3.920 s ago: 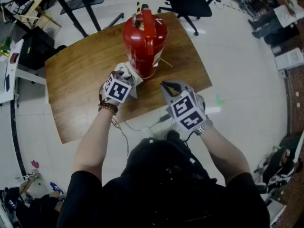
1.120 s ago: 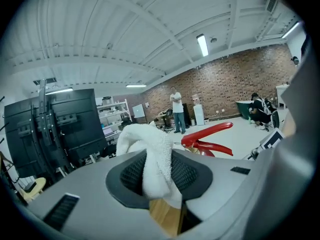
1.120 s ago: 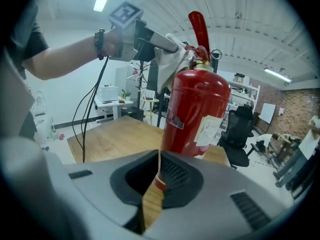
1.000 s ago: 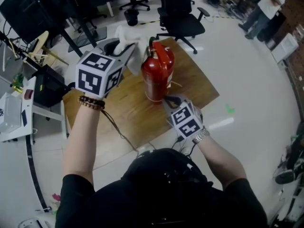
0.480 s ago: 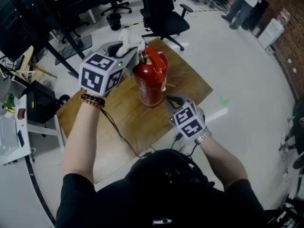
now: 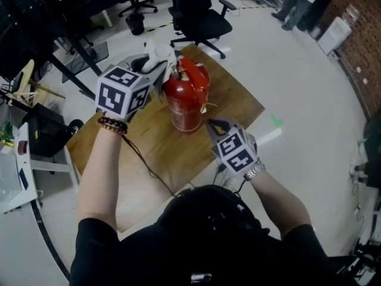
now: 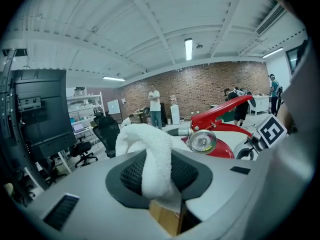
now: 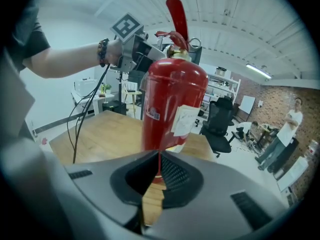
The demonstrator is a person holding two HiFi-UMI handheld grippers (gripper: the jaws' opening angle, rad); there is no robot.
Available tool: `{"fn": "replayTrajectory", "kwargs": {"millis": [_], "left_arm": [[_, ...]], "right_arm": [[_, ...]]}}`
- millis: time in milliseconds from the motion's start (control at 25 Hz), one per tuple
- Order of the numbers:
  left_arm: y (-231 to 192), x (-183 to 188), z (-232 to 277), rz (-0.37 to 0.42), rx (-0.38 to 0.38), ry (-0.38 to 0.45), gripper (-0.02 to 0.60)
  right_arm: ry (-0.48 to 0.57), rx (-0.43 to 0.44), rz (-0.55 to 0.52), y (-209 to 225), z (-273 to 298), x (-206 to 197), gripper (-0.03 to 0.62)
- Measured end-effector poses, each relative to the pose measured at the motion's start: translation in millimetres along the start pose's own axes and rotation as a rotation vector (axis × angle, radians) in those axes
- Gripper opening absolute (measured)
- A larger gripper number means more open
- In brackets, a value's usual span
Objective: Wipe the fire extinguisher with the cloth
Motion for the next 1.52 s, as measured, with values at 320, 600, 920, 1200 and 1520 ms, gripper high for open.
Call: {"fn": "replayTrajectory", "kwargs": {"millis": [320,600,920,1200,1520], "left_arm": [[-16,-26,12,-0.014,0.012,-0.061,0.095],[-17,-59,27,-0.063,-0.044,-0.083,0.096],[-13,-99,46,-0.107,-0.102,-0.091,0.095],[-7,-137,66,-0.085,-0.12,-0.162,0.095],[0,-179,88,-0.105,-0.14,-0.219,0.095]], "right_arm": [[-0.018,0.011,0.01,-5,11,-2,0.028],[-0.055,0.023,0.022,-10,20,-11,0.028],[-0.101,0.028,0.034,-14,28,-25,0.028],[-0.126,0.04,0.039,-16,35,-33,0.028],[-0.152,0.062,0.051,-21,46,-42,0.028]]}}
Point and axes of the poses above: the fingertips, and each gripper's own axes: z forward along the fingers, y to its right, x out of its top, the point moved 2 cm from there along -z, backward along the fingers
